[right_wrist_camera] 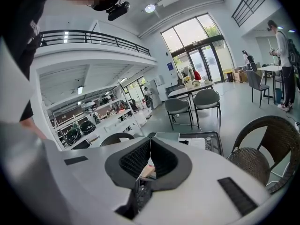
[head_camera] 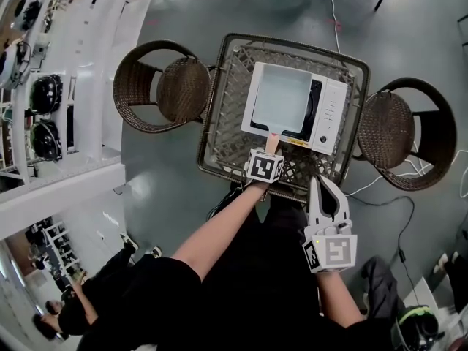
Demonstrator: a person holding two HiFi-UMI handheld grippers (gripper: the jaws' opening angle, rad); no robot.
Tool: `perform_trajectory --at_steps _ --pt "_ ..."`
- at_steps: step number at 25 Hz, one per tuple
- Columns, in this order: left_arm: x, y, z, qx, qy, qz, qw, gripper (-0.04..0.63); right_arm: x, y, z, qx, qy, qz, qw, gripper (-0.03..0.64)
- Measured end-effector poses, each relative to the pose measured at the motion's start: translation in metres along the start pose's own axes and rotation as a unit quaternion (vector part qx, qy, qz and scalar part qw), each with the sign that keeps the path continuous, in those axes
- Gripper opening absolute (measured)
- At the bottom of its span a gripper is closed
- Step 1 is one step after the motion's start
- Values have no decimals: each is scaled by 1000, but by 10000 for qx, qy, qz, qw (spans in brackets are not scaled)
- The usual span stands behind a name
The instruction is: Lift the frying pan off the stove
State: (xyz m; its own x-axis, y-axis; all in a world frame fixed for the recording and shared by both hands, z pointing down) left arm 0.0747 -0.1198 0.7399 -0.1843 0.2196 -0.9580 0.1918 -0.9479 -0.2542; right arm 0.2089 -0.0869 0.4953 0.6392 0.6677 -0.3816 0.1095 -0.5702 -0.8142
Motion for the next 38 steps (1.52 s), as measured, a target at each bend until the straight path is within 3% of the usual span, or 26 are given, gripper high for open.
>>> perform_trajectory --at_steps 8,15,24,32,38 --pt "9 -13 11 -180 186 10 9997 46 12 2 -19 -43 -290 -162 9994 29" --pt "23 -18 11 -177 106 -185 9996 46 11 -7 -12 58 -210 -76 9997 29" --pt "68 -24 22 -138 -1 -447 9989 46 12 -1 1 262 -315 -142 9991 29" --pt "116 -42 45 -378 82 -592 9975 46 14 0 25 353 -571 -196 9976 29" --pt "155 -47 64 -216 -129 -720 9971 46 6 5 47 386 -784 -322 9957 29"
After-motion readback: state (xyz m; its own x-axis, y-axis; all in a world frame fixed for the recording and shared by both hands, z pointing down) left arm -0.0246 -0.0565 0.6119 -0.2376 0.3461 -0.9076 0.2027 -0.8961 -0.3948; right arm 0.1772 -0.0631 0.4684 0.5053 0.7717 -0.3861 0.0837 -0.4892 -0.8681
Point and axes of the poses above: the fingertips, and each gripper's own axes: x backward along the fingers, z to its left, y out of its top, the point moved 4 cm from there along x, backward along the fingers, and after that the axes turned 10 degrees about y, right-handed, at the moved point
